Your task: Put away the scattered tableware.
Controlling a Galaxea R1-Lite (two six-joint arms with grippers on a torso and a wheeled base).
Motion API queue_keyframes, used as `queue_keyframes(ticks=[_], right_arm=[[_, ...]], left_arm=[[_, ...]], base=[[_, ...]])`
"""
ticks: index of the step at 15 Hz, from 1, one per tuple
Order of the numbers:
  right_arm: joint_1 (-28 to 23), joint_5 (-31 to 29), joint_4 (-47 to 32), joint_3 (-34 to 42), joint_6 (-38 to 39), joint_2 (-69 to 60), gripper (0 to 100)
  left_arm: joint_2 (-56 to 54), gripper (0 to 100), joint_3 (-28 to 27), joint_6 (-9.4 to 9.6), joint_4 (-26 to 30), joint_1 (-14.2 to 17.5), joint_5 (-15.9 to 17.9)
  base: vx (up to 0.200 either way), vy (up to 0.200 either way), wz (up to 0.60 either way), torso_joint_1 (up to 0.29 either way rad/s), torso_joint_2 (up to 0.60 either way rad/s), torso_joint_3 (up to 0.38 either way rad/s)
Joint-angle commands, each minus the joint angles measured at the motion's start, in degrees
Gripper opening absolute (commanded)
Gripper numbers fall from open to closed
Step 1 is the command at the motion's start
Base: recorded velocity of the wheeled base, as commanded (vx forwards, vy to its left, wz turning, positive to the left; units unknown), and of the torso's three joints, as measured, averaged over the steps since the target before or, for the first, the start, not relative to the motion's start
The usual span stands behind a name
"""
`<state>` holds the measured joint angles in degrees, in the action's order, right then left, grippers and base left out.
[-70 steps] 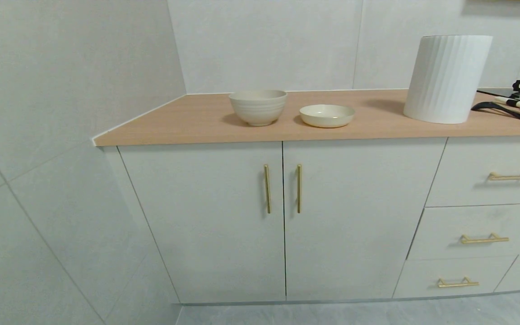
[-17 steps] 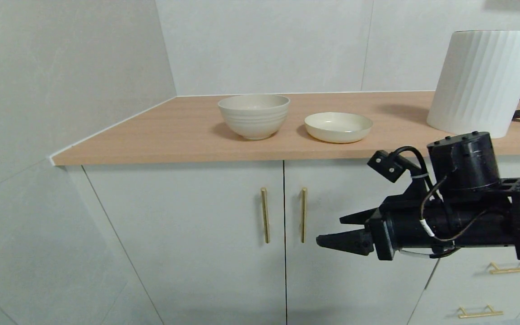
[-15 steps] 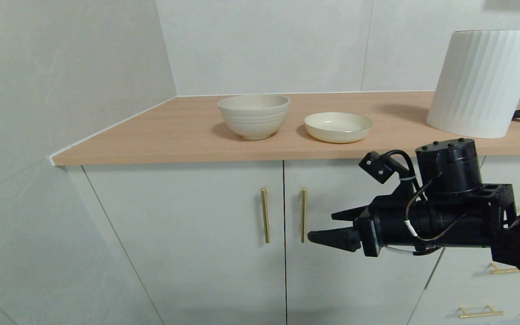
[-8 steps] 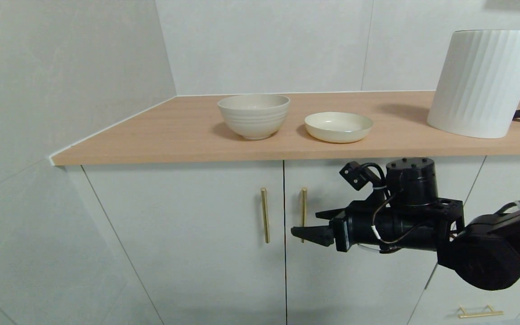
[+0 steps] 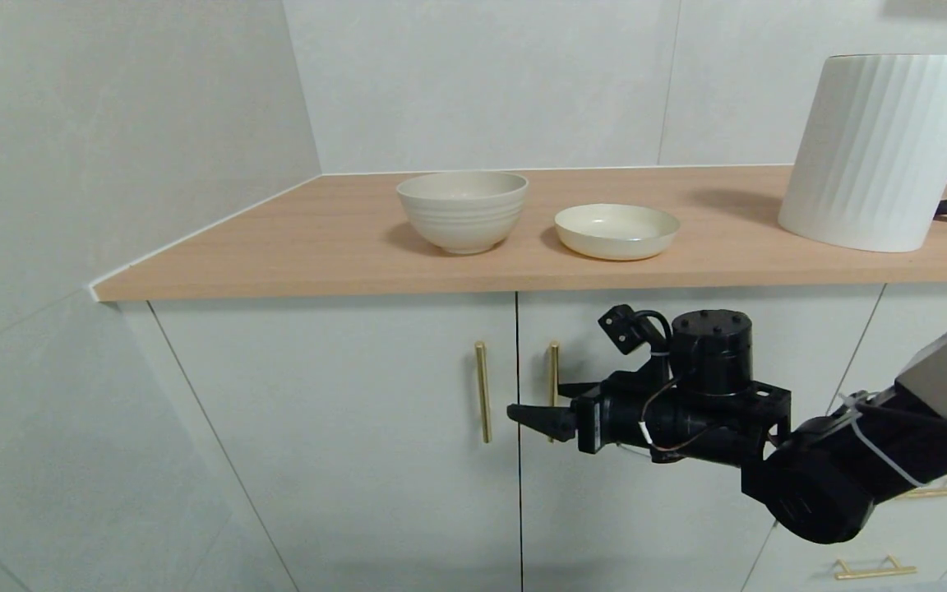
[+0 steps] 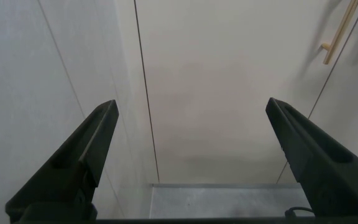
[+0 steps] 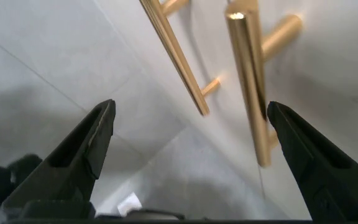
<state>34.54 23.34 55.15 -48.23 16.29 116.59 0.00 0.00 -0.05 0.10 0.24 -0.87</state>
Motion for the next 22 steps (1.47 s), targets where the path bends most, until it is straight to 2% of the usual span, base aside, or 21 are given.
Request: queue_keyframes(ticks=[1,6,11,15,17,22], right_arm=[[0.6,0.0,1.6,0.1,0.8,2.6,100],[0.7,0.0,4.2,-0.2,4.8,2.6,100],[0.7,0.0,4.5,-0.3,5.1,3.1,100],[0.7,0.1,4.8,-0.6,6.4,3.2,100],[0.7,0.0,7.8,-0.3,7.3,3.7,100],[0.7,2.3,9.0,5.8,7.5,-0.2,100]], left_arm=[[0.0,100,0.0,-0.04,0.0,0.0,0.0],[0.0,100,0.0,-0.04,0.0,0.0,0.0],[0.0,100,0.0,-0.04,0.0,0.0,0.0],[0.0,100,0.0,-0.04,0.0,0.0,0.0],[0.0,100,0.0,-0.04,0.0,0.0,0.0],[0.0,100,0.0,-0.04,0.0,0.0,0.0]], base=[[0.000,0.000,0.00,0.000,0.00,0.000],[0.000,0.000,0.00,0.000,0.00,0.000],[-0.200,0.000,0.00,0.001,0.00,0.005],[0.000,0.000,0.00,0.000,0.00,0.000],[0.000,0.000,0.00,0.000,0.00,0.000],[0.000,0.000,0.00,0.000,0.00,0.000]])
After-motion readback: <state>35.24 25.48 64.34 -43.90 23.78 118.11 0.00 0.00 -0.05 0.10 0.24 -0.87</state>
